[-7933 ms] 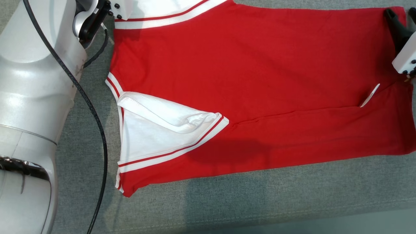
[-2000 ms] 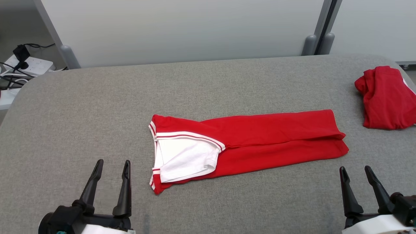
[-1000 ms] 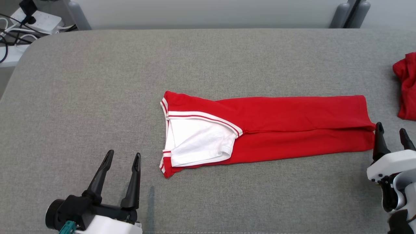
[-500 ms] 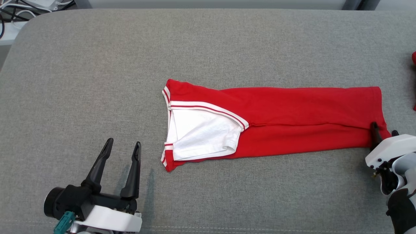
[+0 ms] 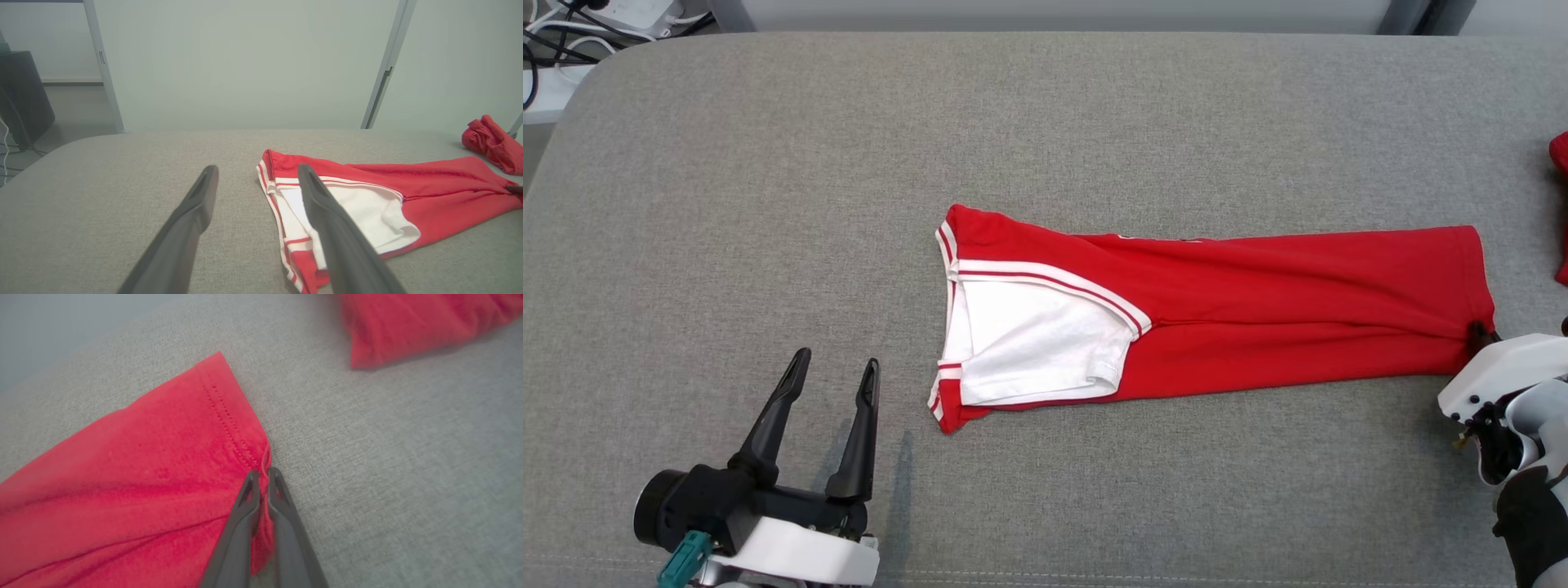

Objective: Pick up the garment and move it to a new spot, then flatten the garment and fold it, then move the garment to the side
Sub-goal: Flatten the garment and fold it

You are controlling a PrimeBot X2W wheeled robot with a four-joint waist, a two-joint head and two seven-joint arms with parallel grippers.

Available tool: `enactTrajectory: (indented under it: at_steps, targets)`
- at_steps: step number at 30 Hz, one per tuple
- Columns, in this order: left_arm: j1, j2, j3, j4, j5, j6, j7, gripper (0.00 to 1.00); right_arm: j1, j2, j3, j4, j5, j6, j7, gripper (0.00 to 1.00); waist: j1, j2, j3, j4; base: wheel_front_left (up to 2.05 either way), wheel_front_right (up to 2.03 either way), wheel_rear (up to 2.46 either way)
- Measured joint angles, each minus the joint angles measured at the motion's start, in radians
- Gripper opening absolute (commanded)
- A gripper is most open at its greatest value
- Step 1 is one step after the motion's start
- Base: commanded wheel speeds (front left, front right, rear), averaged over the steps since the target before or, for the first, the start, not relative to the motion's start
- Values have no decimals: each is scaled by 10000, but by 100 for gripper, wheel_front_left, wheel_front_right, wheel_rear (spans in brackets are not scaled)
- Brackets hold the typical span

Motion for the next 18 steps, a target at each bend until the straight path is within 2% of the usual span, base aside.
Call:
enactTrajectory:
  at_steps: [8, 13, 18]
  targets:
    - [2, -23, 23, 71, -56, -2, 0, 100, -35, -165, 8, 263, -88, 0, -311, 0, 0, 0, -290, -31, 0, 0, 0]
    - [16, -58, 33, 71, -59, -2, 0, 100, 183, -589, 90, 270, -192, 0, -533, 0, 0, 0, -511, -98, 0, 0, 0]
    - [51, -213, 33, 69, -58, -2, 0, 100, 500, -1365, 290, 236, -192, -2, -719, 0, 0, 0, -846, -195, 0, 0, 0]
